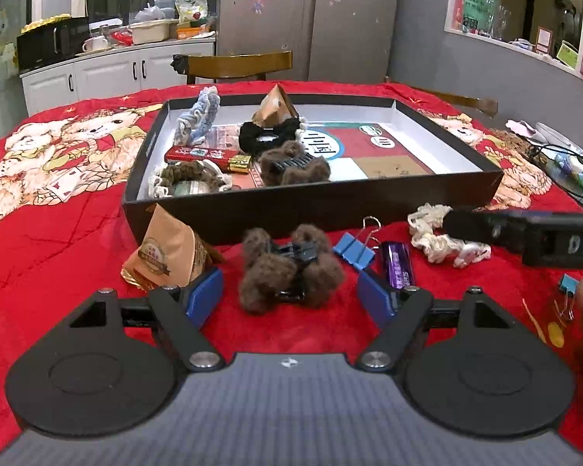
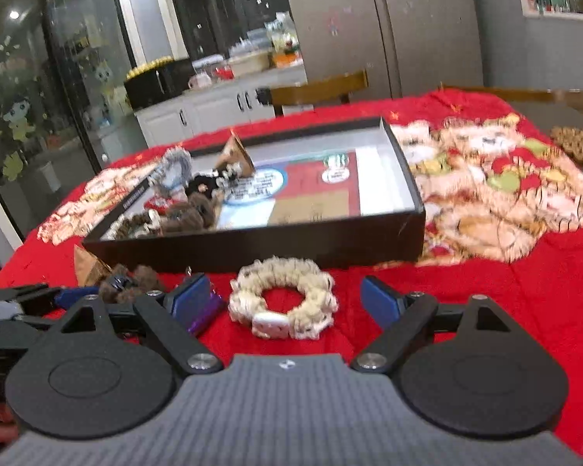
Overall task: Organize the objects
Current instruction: 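Grasp brown pompom hair clip with left gripper while right gripper grasps cream knitted scrunchie, then lift the pompom clip and the cream scrunchie up off the quilt, then carry both held items over the black box and lower them inside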
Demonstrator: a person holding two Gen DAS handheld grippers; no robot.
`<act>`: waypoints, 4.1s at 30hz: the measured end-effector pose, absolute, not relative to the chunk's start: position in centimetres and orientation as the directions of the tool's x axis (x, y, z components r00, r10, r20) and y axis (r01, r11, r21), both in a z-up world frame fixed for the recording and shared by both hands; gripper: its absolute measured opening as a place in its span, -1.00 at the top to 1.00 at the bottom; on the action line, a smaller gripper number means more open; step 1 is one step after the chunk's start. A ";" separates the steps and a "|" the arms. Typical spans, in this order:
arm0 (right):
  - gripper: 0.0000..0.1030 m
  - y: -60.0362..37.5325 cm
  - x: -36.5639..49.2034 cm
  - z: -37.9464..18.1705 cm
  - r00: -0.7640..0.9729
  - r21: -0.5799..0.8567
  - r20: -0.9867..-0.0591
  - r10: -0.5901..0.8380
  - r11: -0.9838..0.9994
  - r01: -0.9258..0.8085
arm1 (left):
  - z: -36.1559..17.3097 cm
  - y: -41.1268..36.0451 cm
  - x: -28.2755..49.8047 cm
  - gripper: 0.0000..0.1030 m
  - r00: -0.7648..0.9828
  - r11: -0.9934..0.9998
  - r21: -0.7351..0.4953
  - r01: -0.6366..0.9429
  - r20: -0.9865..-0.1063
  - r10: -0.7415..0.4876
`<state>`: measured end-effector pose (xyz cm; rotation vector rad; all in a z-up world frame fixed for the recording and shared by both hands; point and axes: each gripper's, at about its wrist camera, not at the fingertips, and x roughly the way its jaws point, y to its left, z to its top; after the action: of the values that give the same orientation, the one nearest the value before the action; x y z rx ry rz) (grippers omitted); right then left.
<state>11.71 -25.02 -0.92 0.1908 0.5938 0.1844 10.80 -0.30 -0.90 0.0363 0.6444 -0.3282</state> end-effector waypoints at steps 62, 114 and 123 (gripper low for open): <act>0.50 -24.3 10.8 -0.9 0.843 0.186 -0.490 0.224 0.971 -0.150 | -0.4 0.1 9.6 0.14 0.799 0.962 -0.043 0.268 -0.549 -0.247; 0.50 -26.8 10.5 10.8 0.900 0.376 -0.218 0.378 0.883 -0.280 | 10.1 1.3 8.4 0.14 0.923 0.970 -0.115 0.212 -0.301 -0.238; 0.49 -27.7 14.6 13.6 0.886 0.421 -0.246 0.393 0.867 -0.267 | 15.5 -0.8 12.0 0.14 0.930 0.962 -0.133 0.238 -0.254 -0.265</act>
<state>14.58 -27.68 13.62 0.3889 0.3334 0.3521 12.04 -0.77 15.54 -0.1011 0.2739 -0.2578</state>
